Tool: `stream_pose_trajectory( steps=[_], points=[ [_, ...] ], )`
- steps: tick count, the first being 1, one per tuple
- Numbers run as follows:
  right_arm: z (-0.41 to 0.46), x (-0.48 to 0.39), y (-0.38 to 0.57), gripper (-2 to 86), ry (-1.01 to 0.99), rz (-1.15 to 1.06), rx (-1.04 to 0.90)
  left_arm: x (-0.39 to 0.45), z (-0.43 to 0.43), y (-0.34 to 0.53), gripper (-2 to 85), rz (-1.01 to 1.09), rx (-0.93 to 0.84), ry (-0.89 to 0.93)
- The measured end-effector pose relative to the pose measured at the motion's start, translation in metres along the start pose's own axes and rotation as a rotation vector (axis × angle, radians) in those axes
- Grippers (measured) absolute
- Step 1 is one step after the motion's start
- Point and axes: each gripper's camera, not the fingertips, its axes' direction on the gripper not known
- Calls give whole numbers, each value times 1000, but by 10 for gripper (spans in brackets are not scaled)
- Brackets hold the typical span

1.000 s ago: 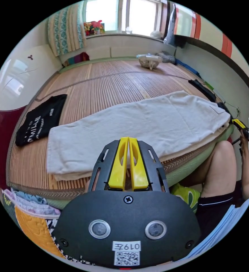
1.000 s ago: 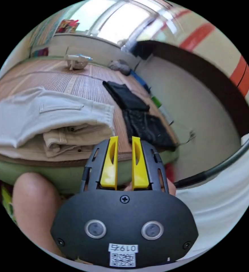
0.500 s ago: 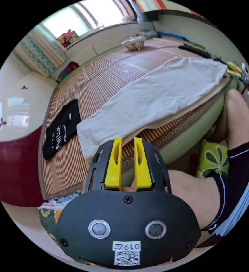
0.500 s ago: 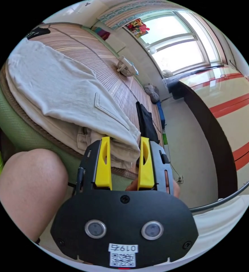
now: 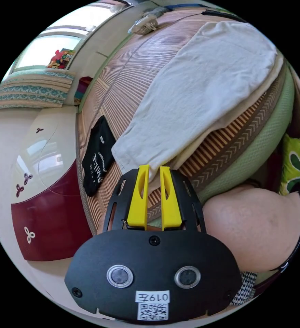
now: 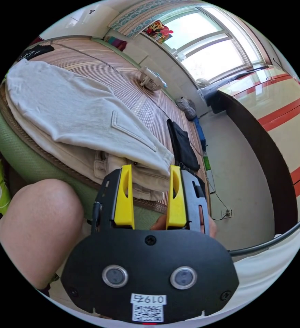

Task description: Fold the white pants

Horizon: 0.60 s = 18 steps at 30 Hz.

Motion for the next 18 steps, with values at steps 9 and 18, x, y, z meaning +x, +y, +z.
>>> stream_pose_trajectory(
  steps=[9,18],
  points=[
    [26,8,27,135,-69,-33,50,-50,-14,7,9,-213,87,142],
    [75,11,-5,20,-21,-212,41,-129,-37,8,8,-500,255,269]
  ],
)
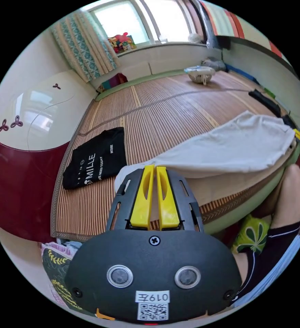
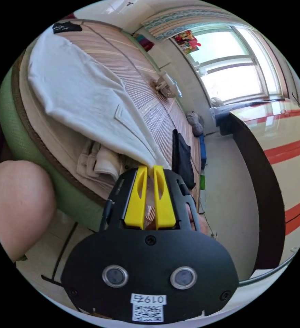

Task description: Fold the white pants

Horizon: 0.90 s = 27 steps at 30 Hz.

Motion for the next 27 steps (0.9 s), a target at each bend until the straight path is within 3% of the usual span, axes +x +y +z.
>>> stream_pose_trajectory(
  steps=[3,7,12,15,18,20,23,25,27],
  points=[
    [-6,74,-10,6,-132,166,84,-22,-5,-32,7,-34,23,-11],
    [13,154,-61,2,-129,241,109,-53,6,-95,7,-88,45,-18],
    [121,246,-180,19,-171,274,4,-94,69,-196,7,-259,0,22],
    [201,253,-242,46,-181,297,-144,-101,131,-228,7,-386,-195,20],
    [249,227,-269,54,-132,294,-259,-92,159,-237,8,-380,-278,-1],
    [247,209,-265,59,-78,274,-221,-84,156,-238,8,-329,-258,-21],
    [236,195,-237,77,-19,244,-182,-76,139,-228,8,-242,-252,-192],
    [237,208,-217,119,-36,274,-249,-84,126,-218,9,-233,-244,-279],
    [240,237,-183,154,-87,343,-342,-108,106,-201,9,-296,-220,-247]
  ],
)
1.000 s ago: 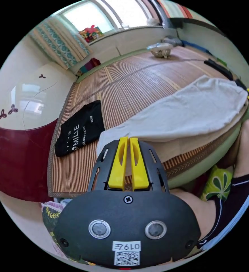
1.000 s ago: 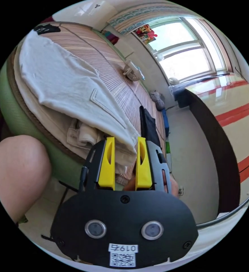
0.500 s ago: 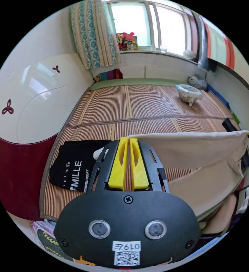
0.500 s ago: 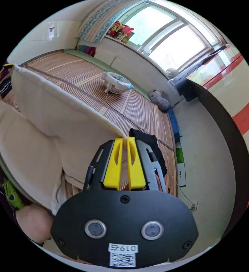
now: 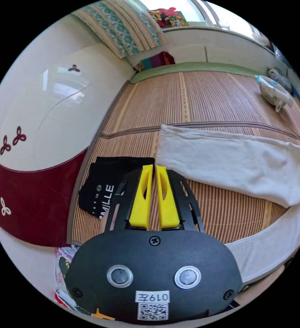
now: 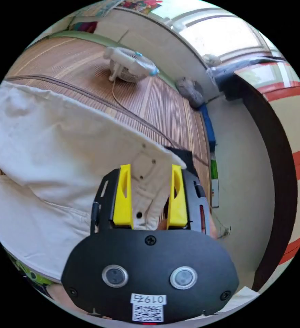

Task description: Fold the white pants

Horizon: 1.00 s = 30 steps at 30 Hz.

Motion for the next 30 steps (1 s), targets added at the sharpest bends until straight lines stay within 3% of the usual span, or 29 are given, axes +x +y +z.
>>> stream_pose_trajectory(
  steps=[2,6,10,12,17,19,21,26,30],
  points=[
    [-16,30,26,146,-57,66,55,-23,-16,17,9,-31,82,173],
    [-85,64,115,132,-441,109,306,-19,-49,86,10,178,187,414],
    [-131,46,225,109,-827,44,510,-3,-60,175,9,297,197,489],
    [-148,12,291,51,-980,-25,554,0,-54,225,9,321,126,451],
    [-184,-54,378,13,-981,-94,574,-36,-28,285,11,177,-51,214],
    [-197,-72,398,52,-986,-81,593,-63,-23,300,12,72,-74,230],
    [-209,-111,413,100,-861,-95,558,-93,-23,317,16,-30,-40,379],
    [-208,-172,439,80,-812,-112,522,-89,-7,328,41,-30,-62,246],
    [-226,-215,450,79,-593,-283,505,-102,13,324,67,-210,-88,360]
  ],
)
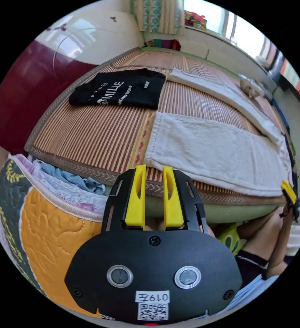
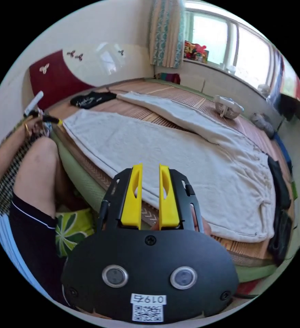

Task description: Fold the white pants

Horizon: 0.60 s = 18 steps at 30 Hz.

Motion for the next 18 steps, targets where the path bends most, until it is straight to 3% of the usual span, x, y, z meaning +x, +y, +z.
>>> stream_pose_trajectory(
  steps=[7,18],
  points=[
    [3,-18,19,77,58,-23,-63,2,16,-3,75,-129,7,-28],
    [19,-38,18,52,52,-13,-187,56,15,-7,27,114,-7,-201]
  ],
)
